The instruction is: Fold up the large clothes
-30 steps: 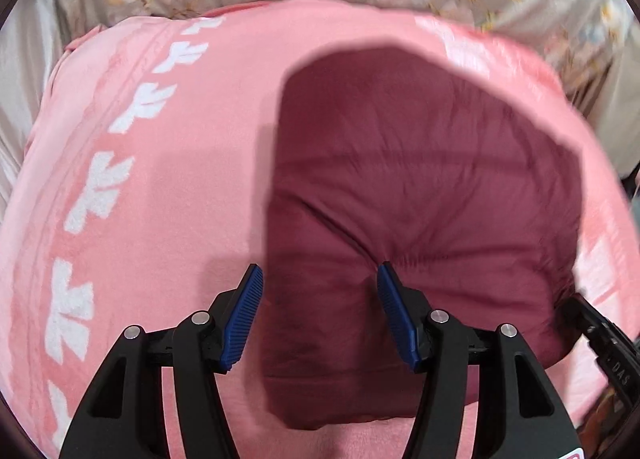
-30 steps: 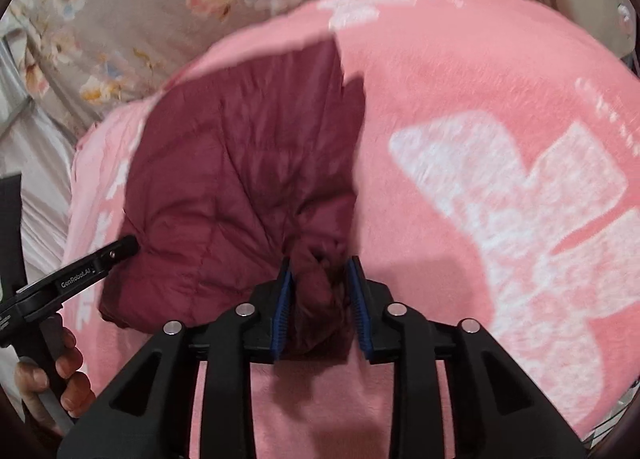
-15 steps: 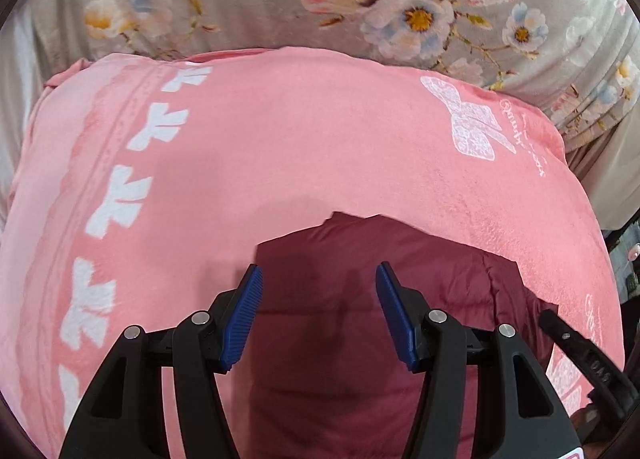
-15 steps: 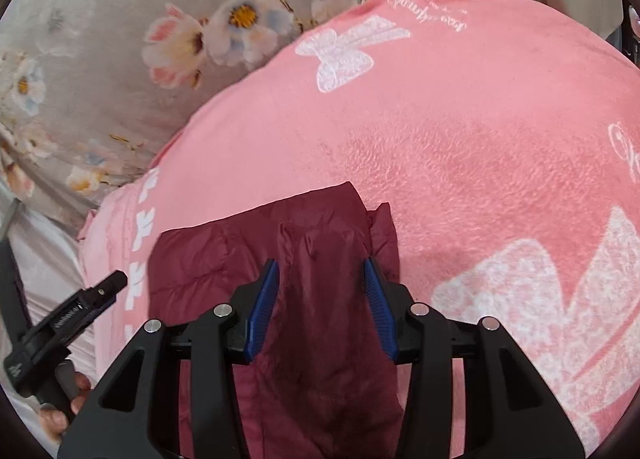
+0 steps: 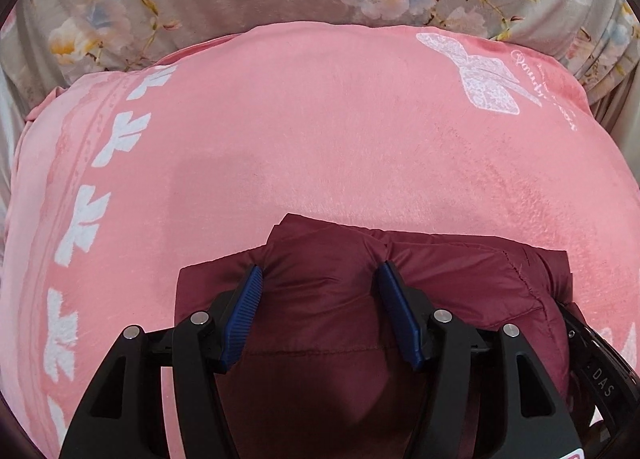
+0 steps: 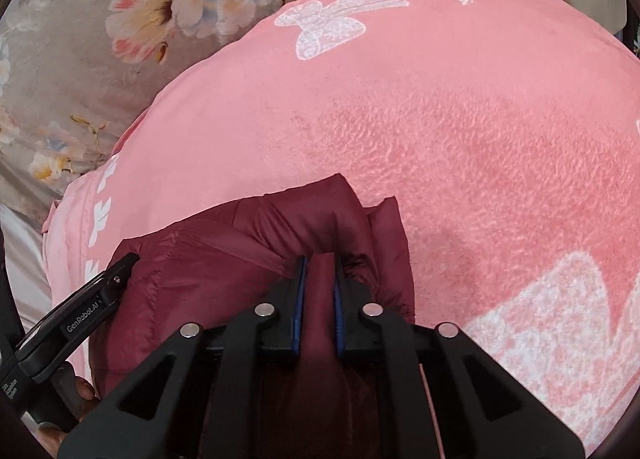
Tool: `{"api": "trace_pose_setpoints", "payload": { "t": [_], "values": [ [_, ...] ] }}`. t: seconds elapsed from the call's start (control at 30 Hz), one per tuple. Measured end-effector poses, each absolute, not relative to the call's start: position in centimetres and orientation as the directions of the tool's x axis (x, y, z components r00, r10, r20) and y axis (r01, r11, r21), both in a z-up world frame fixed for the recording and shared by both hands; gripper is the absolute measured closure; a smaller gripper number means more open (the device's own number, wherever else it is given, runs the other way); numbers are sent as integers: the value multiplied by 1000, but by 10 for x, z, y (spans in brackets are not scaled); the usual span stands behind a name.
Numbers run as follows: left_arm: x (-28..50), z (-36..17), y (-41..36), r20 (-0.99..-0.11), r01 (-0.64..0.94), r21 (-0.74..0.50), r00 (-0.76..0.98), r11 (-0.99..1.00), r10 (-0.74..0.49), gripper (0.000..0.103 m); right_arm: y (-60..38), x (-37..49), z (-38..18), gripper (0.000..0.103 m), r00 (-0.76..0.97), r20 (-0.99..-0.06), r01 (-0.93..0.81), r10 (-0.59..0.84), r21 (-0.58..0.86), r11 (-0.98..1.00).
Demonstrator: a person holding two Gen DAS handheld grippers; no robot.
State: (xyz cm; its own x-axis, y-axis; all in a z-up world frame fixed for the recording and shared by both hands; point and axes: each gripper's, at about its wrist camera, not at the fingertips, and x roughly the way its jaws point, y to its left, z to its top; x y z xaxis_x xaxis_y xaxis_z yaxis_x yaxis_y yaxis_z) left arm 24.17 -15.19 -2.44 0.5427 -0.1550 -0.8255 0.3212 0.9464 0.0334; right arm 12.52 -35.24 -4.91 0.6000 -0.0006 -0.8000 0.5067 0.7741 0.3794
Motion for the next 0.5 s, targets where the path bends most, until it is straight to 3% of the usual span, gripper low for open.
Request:
{"api": "trace_pose_setpoints", "payload": {
  "t": [0.5],
  "values": [
    [236, -42, -167, -780, 307, 134, 619, 942, -90, 41, -340, 133, -60, 96, 606, -792, 484, -69, 298, 823]
  ]
}}
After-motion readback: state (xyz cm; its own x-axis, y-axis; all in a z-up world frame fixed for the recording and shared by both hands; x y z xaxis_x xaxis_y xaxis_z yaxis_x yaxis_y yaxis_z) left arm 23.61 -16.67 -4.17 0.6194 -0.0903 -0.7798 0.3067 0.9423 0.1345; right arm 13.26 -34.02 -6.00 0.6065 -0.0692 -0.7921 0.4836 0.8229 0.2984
